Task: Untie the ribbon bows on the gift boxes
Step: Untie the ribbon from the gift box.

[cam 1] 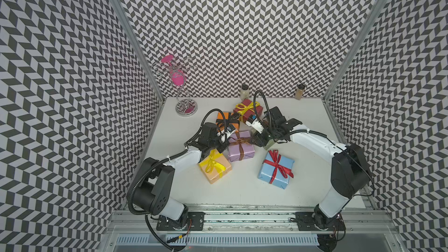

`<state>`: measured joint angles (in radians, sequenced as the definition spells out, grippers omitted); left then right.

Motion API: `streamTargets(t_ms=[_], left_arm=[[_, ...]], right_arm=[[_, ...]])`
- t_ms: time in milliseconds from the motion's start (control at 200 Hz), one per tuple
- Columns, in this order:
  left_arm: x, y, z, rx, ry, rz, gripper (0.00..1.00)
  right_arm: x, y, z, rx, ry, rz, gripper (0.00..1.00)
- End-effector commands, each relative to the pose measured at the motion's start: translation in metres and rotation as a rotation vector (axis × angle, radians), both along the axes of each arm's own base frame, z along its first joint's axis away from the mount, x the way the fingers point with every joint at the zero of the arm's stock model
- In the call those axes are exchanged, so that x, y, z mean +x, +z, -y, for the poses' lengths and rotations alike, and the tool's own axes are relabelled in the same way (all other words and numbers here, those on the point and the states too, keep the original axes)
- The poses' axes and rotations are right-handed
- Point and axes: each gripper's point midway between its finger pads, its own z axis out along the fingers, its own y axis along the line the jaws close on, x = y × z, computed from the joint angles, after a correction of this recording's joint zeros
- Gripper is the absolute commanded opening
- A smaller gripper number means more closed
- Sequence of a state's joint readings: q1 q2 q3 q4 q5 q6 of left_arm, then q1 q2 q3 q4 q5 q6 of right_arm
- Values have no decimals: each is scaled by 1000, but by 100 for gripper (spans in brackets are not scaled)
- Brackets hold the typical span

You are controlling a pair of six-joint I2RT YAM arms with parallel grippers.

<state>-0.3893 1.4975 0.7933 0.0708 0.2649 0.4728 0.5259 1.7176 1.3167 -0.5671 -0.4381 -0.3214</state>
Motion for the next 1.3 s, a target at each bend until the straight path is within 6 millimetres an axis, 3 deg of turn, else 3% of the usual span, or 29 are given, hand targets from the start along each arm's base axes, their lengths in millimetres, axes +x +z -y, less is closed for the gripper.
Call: streamTargets(t_ms=[0, 115, 361, 491, 566, 636, 791, 986, 1297], left_arm=[[17, 35, -28, -61, 89, 41, 0], [18, 53, -50, -98, 121, 62, 0], [19, 77, -73, -134, 207, 110, 3], [32, 81, -92, -147, 318, 127, 22], [36, 79, -96, -145, 350, 121, 40], [36, 76, -92, -147, 334, 102, 57], [8, 69, -55, -178, 82, 27, 76], [-7, 52, -23, -134, -17, 12, 79], [17, 15, -7, -78, 56, -30, 81]], right_arm=[[18, 17, -7, 26, 2, 78, 50], [22, 16, -8, 21, 6, 91, 50], [26, 15, -13, 28, 21, 104, 49], [21, 7, -16, 16, 49, 90, 48], [17, 3, -18, 8, 66, 85, 47], [13, 1, -21, 5, 85, 79, 46], [-10, -11, -35, 0, 145, 33, 46], [-12, -31, -42, -7, 67, -17, 43], [-12, -34, -50, 16, 3, -41, 45]])
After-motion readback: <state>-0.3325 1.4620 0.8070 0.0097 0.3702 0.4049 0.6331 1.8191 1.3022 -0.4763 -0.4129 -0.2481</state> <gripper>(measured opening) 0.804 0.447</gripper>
